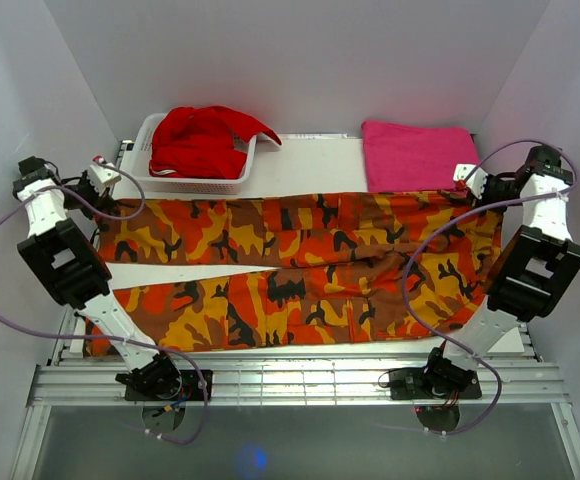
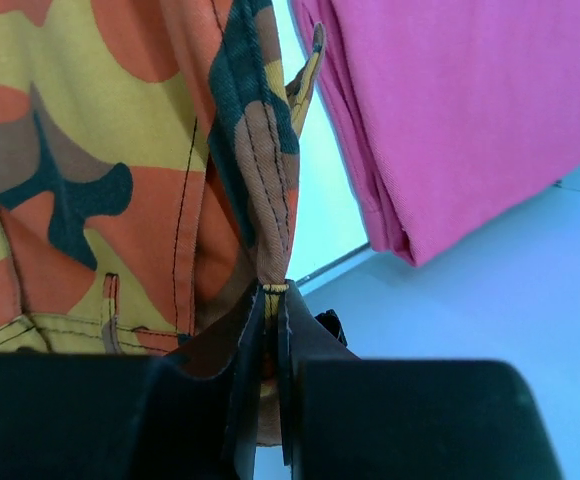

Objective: Fold and stack the trousers
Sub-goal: Fold the trousers

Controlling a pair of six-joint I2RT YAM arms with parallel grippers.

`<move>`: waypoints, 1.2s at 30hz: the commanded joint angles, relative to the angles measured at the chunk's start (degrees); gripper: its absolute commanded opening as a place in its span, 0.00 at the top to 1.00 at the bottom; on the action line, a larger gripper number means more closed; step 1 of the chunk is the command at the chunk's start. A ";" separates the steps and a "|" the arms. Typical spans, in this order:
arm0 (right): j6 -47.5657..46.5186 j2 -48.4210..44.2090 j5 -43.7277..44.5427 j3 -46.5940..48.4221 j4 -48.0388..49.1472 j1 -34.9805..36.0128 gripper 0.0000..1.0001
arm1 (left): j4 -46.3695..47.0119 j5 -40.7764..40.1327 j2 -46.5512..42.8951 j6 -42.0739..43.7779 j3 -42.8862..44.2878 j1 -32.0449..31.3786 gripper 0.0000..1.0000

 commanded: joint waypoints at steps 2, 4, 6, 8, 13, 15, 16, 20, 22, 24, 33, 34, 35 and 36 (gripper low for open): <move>-0.93 -6.52 -2.67 -2.63 2.02 -3.89 0.92 | 9.71 4.73 -10.73 -1.81 -5.56 3.64 1.00; -1.72 -8.28 -4.25 -3.77 2.19 -5.56 0.92 | 12.00 6.66 -13.71 -3.83 -7.59 5.22 1.00; -2.95 -11.09 -6.53 -5.79 2.37 -7.84 0.92 | 14.28 8.33 -16.00 -5.68 -10.39 6.97 1.00; -4.44 -14.94 -8.29 -9.11 2.37 -9.69 0.92 | 16.14 10.53 -19.59 -6.92 -12.50 8.56 1.00; -17.70 -24.53 -14.71 -20.55 1.93 -18.30 0.92 | 13.53 15.62 -27.17 -4.73 -21.72 15.93 1.00; -22.00 -27.97 -16.47 -25.19 1.14 -23.12 0.92 | 7.56 16.86 -29.89 3.42 -23.76 20.14 1.00; -28.12 -28.68 -16.39 -26.27 -2.08 -24.71 0.92 | 0.57 16.95 -30.77 7.45 -26.12 21.82 1.00; -43.53 -28.34 -12.11 -30.75 -11.15 -33.76 0.92 | -12.04 10.05 -33.15 29.65 -33.86 30.16 1.00; -49.50 -28.07 -9.72 -34.51 -12.66 -36.06 0.92 | -17.58 4.94 -32.63 35.68 -36.93 32.37 1.00; -52.86 -27.98 -5.07 -38.73 -12.49 -39.05 0.92 | -17.78 -2.42 -32.63 39.56 -42.12 35.19 1.00; -59.99 -29.47 4.52 -53.16 -2.92 -40.38 0.92 | 1.26 -23.21 -35.08 38.27 -62.41 35.90 1.00; -59.91 -29.65 4.97 -53.87 -2.47 -40.11 0.92 | 6.42 -24.00 -35.35 35.21 -63.57 35.38 1.00; -59.82 -29.56 5.23 -55.01 -1.77 -39.68 0.92 | 8.48 -24.18 -35.00 33.44 -64.28 33.98 1.00; -59.38 -29.47 5.41 -55.45 -0.29 -39.50 0.92 | 10.06 -24.01 -34.30 31.51 -64.54 33.18 1.00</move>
